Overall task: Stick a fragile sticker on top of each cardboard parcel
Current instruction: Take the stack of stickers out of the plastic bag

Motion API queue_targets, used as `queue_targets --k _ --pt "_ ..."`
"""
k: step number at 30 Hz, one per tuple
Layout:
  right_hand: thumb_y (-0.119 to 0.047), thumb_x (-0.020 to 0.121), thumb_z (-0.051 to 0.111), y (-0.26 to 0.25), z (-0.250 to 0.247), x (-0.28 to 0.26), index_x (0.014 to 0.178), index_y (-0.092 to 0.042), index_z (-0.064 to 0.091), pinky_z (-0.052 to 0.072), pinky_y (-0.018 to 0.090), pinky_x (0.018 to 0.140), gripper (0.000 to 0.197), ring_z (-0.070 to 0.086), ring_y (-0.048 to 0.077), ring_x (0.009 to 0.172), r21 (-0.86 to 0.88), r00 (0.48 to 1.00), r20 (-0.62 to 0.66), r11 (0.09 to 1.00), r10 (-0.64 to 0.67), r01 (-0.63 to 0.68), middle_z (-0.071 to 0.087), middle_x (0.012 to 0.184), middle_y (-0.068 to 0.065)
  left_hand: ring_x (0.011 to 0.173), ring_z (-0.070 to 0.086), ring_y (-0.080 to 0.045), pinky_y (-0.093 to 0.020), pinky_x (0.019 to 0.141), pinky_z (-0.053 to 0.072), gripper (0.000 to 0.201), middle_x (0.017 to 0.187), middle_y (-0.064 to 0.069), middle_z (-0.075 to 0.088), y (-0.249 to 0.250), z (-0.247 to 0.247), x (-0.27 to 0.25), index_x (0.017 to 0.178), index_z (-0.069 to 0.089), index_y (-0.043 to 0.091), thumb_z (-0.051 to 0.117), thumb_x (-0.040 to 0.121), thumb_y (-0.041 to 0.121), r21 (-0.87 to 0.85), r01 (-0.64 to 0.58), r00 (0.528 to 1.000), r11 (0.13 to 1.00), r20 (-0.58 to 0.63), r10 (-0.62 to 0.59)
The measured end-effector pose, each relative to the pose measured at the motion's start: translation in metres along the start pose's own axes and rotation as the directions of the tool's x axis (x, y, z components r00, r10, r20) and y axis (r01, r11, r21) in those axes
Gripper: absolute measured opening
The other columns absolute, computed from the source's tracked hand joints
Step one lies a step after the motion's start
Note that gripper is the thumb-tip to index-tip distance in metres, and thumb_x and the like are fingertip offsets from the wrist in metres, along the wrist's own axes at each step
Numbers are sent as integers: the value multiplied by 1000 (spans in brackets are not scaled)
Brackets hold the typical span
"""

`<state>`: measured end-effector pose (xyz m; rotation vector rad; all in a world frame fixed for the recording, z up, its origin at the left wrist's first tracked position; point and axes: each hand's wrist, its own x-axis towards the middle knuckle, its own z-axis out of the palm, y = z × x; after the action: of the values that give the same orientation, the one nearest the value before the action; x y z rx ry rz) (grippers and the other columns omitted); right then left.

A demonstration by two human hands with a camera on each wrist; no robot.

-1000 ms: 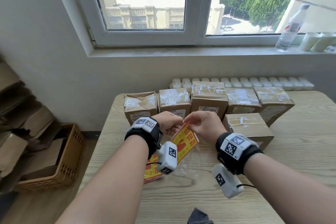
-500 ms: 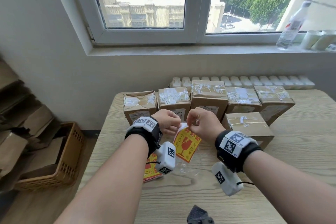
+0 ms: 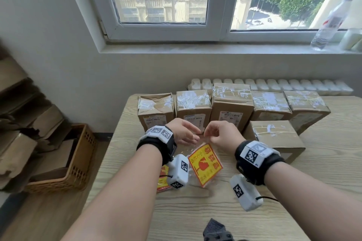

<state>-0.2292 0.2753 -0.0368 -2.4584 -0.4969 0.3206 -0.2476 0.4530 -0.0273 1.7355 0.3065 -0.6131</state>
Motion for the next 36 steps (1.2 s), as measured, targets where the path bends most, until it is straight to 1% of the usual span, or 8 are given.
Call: queue_targets --k 4,10,16,18,25,28,32,36 --pt "-11 77 68 22 18 2 125 -30 56 52 29 87 53 60 16 109 -171 964 175 970 203 -173 61 120 -5 72 64 -12 -20 58 56 7 88 -8 67 -22 3 10 93 66 13 69 87 16 55 65 998 996 -1 -65" --pt "-25 67 81 61 53 -2 142 -20 39 55 38 88 86 60 26 113 -231 860 238 887 451 -401 55 133 8 66 59 -8 -20 62 51 19 80 -2 64 -52 24 33 102 67 13 73 84 16 199 153 988 968 -13 -154" --pt "-25 66 83 98 68 -14 135 -22 39 52 37 92 82 58 34 112 -361 782 211 790 587 -496 35 137 13 69 62 -9 -29 79 56 12 76 2 65 -71 33 53 96 64 16 69 86 12 191 189 982 963 -7 -191" --pt "-24 67 83 104 71 -19 132 -23 41 52 38 90 78 60 35 108 -377 790 195 788 581 -487 30 136 11 68 63 -7 -24 70 55 12 78 3 67 -74 35 57 97 65 16 69 87 12 199 188 981 962 3 -192" --pt "-13 78 66 111 74 -15 107 -15 57 52 35 86 30 62 32 104 -339 820 164 812 548 -475 63 114 11 77 67 -12 -37 85 55 12 86 -1 70 -77 41 69 93 67 21 72 83 16 231 208 978 950 -23 -208" --pt "-9 78 52 109 72 -16 93 -18 65 53 33 81 22 65 31 95 -287 827 160 827 539 -483 69 101 9 69 63 -9 -31 78 56 15 77 1 67 -75 41 68 99 67 19 71 84 15 240 209 977 948 -25 -210" --pt "-10 76 55 95 60 -12 74 -25 68 50 28 70 20 65 24 84 -129 847 164 862 506 -490 67 83 -2 63 57 -7 -11 48 49 18 79 1 67 -64 39 63 105 67 13 67 87 11 224 196 980 955 -23 -196" --pt "-1 73 59 77 41 -1 58 -25 64 51 28 66 29 63 17 76 102 925 144 924 352 -368 66 72 -6 72 58 -9 -13 54 48 26 87 -1 67 -45 40 58 113 67 13 66 89 22 242 139 990 960 -12 -140"
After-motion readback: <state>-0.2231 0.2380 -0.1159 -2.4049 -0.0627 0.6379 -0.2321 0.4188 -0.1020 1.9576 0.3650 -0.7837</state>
